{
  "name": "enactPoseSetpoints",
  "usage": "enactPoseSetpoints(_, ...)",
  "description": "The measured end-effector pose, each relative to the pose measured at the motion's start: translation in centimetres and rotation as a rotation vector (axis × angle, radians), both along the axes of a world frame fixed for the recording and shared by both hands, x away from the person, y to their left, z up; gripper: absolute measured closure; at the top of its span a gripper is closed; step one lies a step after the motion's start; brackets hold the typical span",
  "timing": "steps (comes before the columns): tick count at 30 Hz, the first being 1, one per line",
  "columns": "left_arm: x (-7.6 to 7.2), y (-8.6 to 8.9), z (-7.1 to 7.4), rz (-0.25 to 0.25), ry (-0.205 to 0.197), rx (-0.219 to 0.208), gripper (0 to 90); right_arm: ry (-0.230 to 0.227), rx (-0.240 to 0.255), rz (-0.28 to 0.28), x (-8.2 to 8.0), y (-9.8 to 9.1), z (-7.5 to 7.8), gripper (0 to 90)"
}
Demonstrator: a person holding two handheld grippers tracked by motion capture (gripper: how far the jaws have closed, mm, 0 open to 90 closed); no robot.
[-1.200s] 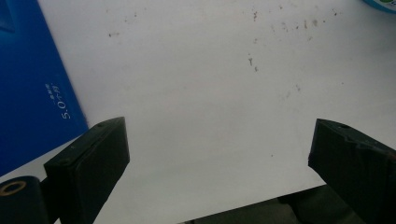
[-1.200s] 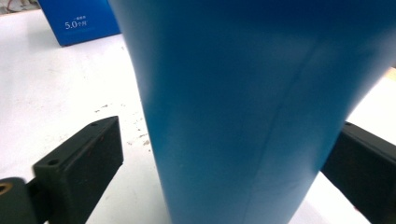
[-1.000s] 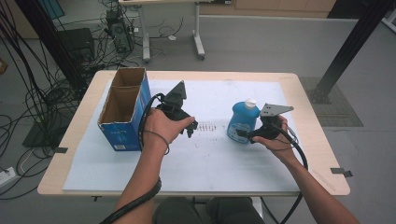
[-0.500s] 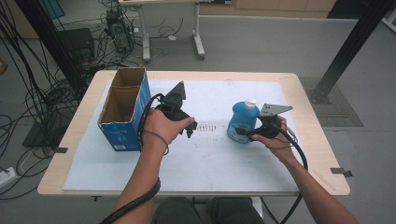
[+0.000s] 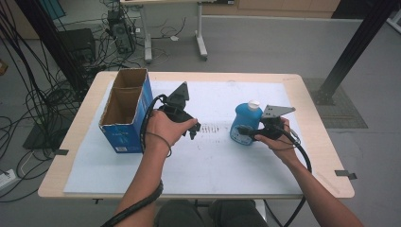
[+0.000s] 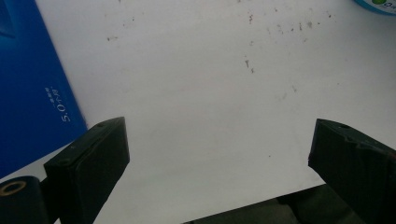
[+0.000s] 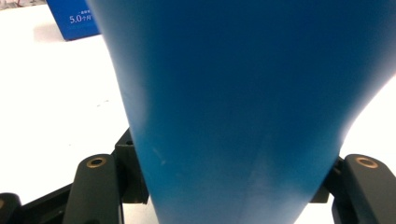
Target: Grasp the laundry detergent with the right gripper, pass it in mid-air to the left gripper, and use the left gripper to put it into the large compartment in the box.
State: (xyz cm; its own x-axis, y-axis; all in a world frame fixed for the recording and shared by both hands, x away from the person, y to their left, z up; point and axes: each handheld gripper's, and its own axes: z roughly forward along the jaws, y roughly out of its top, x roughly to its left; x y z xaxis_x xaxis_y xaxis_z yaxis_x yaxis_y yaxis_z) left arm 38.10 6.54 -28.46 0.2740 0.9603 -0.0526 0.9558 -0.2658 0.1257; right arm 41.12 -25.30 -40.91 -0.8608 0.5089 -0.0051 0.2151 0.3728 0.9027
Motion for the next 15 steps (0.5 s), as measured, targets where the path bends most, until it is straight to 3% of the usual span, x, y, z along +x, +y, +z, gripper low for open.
enactPoseSetpoints(6,-0.06,-0.05,0.08,0.005,-0.013,0.000,5.7,0.010,0.004,0.016,0.03,-0.07,-0.04,42.2)
enactPoseSetpoints(15,-0.06,-0.09,0.28,0.003,-0.018,0.002,5.6,0.008,0.013,0.016,0.01,-0.13,-0.15,42.6)
